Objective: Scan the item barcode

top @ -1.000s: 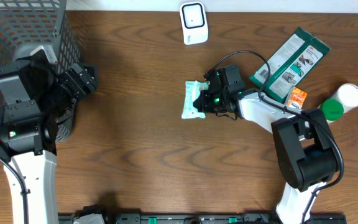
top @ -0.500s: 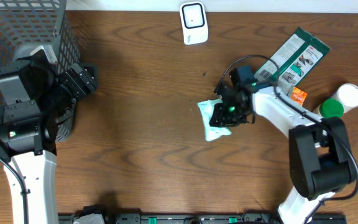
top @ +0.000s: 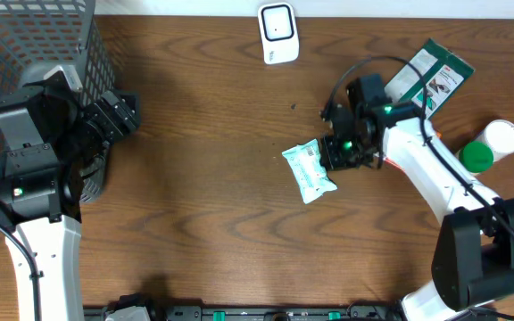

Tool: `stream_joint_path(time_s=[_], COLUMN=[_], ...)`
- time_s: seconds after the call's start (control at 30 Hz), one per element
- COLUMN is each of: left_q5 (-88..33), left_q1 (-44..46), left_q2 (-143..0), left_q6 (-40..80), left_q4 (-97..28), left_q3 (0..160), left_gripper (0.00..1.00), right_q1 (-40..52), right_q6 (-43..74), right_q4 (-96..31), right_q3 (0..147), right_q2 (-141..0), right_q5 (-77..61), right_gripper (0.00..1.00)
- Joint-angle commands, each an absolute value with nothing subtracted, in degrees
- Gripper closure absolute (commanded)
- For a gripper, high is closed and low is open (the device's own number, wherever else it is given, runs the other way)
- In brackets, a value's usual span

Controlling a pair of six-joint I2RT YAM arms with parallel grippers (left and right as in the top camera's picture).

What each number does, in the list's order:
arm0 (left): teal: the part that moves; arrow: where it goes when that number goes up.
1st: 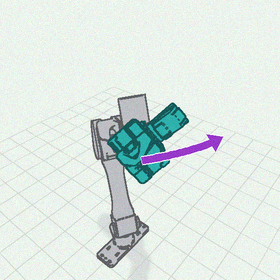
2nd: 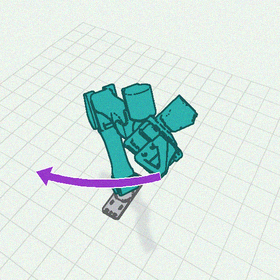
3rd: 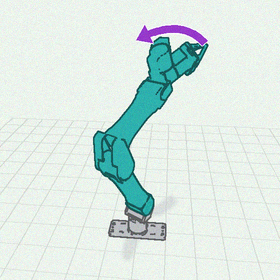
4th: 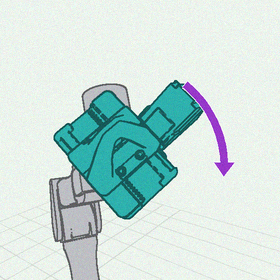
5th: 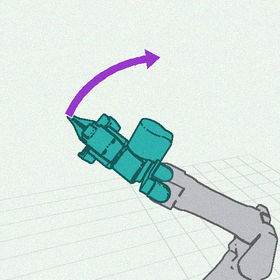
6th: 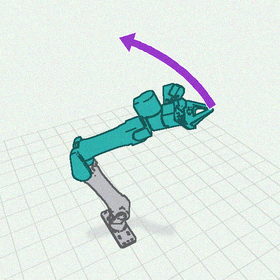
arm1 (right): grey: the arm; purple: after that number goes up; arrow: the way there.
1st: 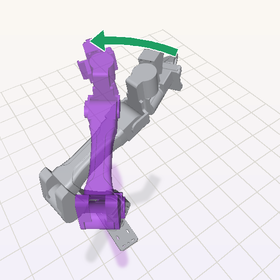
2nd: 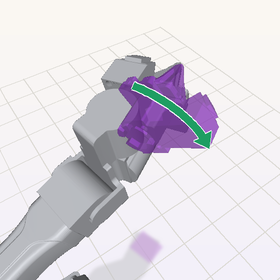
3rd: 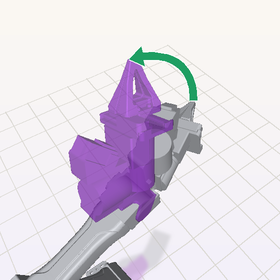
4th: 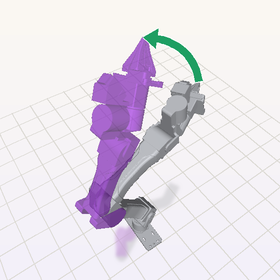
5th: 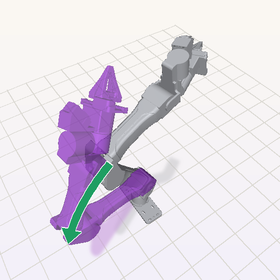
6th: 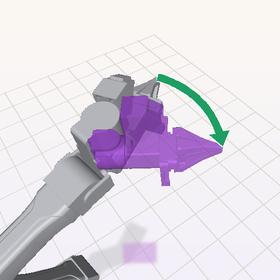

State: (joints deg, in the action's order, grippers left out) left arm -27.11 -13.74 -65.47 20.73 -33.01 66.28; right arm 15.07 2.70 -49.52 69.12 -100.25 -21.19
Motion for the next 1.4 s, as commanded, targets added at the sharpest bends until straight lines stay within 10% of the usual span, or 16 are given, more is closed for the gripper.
stream_joint_path(time_s=[0.0, 0.27, 0.63, 1.37], left_q5=[-27.81, -27.81, -27.81, -27.86], left_q1=[-13.91, -13.91, -13.91, -13.89], left_q2=[-65.47, -65.47, -65.47, -65.76], left_q6=[20.01, 20.01, 20.01, 20.01], left_q4=[-32.95, -32.93, -32.95, -40.99], left_q3=[66.65, 66.65, 66.65, 66.54], left_gripper=[0.17, 0.17, 0.17, 0.17], right_q1=[15.49, 15.46, 14.57, 15.00], right_q6=[4.34, 6.37, 3.33, 7.60], right_q4=[-46.85, -36.77, -49.06, -30.24], right_q3=[63.79, 55.70, 72.90, 52.69], right_q2=[-100.84, -100.84, -100.73, -100.86], right_q5=[-20.58, -12.75, -20.40, -23.44], right_gripper=[0.99, 0.89, 0.42, 0.49])
